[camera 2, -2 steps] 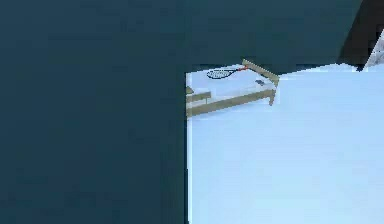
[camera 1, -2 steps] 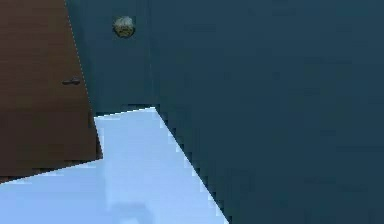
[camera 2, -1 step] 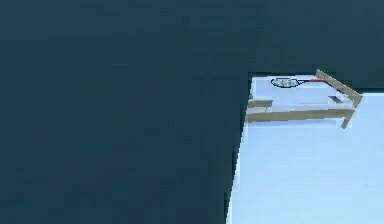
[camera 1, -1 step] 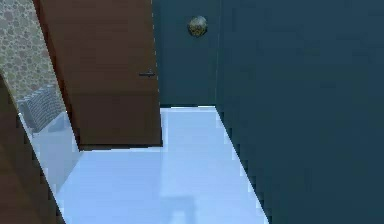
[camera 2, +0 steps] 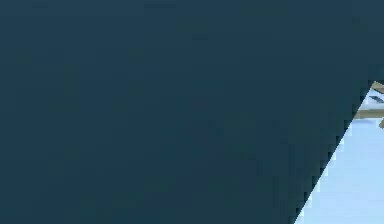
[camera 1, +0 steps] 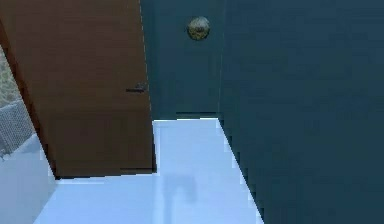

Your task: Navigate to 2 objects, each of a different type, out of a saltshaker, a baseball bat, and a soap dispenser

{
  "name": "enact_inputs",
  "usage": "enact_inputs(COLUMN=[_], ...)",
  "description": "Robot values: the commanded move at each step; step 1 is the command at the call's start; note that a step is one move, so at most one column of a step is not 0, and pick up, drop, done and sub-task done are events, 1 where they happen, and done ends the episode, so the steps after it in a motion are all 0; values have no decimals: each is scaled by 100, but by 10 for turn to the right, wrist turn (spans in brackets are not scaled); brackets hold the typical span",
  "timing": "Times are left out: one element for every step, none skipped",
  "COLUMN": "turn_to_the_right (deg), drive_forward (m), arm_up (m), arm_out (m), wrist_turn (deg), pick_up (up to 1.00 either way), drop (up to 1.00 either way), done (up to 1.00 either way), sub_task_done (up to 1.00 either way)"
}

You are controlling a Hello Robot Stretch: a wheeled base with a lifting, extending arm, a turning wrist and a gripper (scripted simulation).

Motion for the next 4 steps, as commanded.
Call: enact_inputs(turn_to_the_right=[-60, 0, -450, -390], drive_forward=[0, 30, 0, 0], arm_up=[0, 0, 0, 0], arm_out=[0, 0, 0, 0], wrist_turn=[0, 0, 0, 0], pick_up=[0, 0, 0, 0], drop=[0, 0, 0, 0], done=[0, 0, 0, 0], sub_task_done=[0, 0, 0, 0])
